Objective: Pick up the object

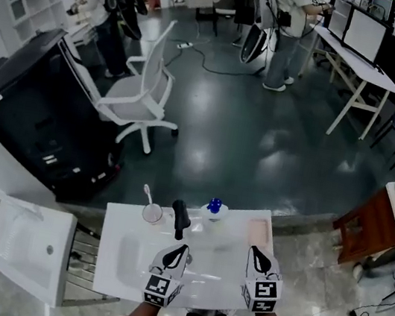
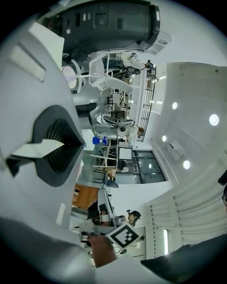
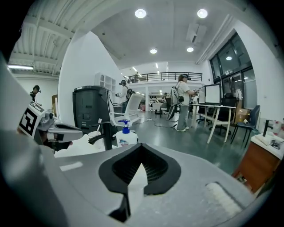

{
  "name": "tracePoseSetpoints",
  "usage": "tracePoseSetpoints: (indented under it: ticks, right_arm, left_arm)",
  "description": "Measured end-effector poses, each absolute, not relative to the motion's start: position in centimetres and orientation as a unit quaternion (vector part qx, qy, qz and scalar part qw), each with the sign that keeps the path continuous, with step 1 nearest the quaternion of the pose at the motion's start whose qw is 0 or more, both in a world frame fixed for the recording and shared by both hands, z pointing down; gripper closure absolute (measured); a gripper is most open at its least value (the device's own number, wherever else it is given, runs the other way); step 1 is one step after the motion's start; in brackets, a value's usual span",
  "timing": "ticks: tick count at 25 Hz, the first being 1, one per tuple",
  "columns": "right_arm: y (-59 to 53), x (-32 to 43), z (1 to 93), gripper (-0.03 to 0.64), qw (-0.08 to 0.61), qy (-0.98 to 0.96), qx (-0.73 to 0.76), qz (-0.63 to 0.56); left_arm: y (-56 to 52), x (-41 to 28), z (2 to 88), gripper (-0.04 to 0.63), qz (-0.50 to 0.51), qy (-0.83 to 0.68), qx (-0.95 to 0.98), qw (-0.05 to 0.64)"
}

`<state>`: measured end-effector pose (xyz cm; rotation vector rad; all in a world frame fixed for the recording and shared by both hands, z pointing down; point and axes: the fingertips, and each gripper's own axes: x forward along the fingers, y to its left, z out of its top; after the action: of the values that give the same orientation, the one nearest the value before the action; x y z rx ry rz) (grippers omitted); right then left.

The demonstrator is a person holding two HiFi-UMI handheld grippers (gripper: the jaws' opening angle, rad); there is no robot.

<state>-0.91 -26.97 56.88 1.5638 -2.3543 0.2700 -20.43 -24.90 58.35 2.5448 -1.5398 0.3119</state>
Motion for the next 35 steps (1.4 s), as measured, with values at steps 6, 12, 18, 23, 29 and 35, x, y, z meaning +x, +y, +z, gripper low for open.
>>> tracePoseSetpoints:
  ticks: [6,12,18,23,29,35]
  right_arm:
    - [-27.4,1.1,60.2,0.594,0.178,-0.804,0.555,0.116]
    - [-29.0,2.6,64.9,0.410,0.216,-0.787,0.558,0.152]
    - [-30.7,3.7,70.1,0.251,0.257,-0.761,0.565,0.189]
    - [-32.4,4.4,73.0,0.176,0.276,-0.748,0.564,0.213]
    - [-34.2,4.7,75.1,0.155,0.312,-0.743,0.552,0.215]
    - [-35.1,5.1,75.8,0.142,0.316,-0.744,0.542,0.230]
  left_arm:
    - [-24.7,-19.4,59.8,0.575,0.119,-0.505,0.850,0.092]
    - [-24.7,-18.6,61.1,0.577,0.132,-0.498,0.850,0.105]
    - [-24.6,-18.1,61.7,0.577,0.140,-0.495,0.850,0.112]
    - [-24.5,-18.1,62.1,0.577,0.149,-0.495,0.848,0.116]
    - [-24.6,-17.9,62.7,0.577,0.156,-0.499,0.843,0.123]
    - [-24.6,-17.5,62.9,0.577,0.157,-0.502,0.841,0.129]
